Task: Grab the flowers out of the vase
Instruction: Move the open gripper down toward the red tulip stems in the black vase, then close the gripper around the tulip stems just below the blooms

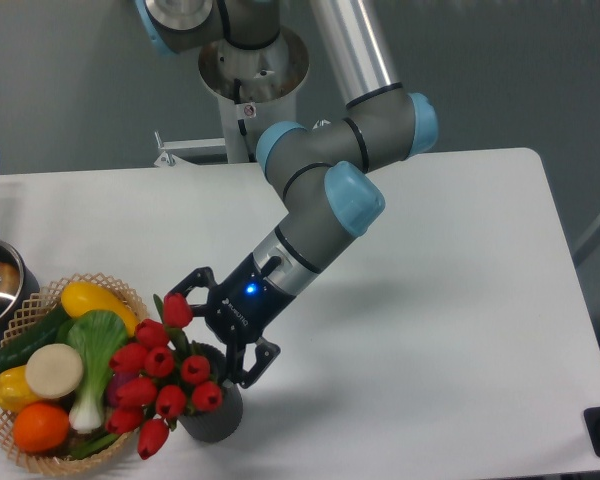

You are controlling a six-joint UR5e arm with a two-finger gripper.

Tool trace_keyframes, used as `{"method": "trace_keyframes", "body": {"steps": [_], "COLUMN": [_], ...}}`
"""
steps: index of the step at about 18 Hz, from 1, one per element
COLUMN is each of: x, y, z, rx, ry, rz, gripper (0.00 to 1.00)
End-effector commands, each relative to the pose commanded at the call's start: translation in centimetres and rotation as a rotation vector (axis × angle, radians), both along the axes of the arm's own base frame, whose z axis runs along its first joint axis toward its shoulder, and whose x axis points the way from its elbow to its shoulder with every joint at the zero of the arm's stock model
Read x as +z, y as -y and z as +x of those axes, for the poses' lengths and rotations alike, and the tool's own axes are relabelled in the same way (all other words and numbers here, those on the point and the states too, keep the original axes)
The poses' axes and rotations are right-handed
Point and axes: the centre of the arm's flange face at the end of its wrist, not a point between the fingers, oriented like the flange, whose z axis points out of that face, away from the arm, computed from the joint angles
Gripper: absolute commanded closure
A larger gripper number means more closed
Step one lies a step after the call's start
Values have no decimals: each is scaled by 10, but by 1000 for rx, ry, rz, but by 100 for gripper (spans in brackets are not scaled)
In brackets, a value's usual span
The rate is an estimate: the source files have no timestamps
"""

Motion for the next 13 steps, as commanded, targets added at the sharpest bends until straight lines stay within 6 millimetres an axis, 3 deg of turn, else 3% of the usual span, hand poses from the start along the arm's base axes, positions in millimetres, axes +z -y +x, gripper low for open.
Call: {"method": "trace_keyframes", "body": {"steps": [1, 2, 3, 13], "x": [2, 5, 6, 18], "y": [0, 0, 0, 7], "z": [0, -1, -2, -4], "rx": [0, 2, 5, 34], "ry": [-4, -11, -13, 3], "rz": [2, 3, 2, 2], "gripper": [86, 97, 100, 100]}}
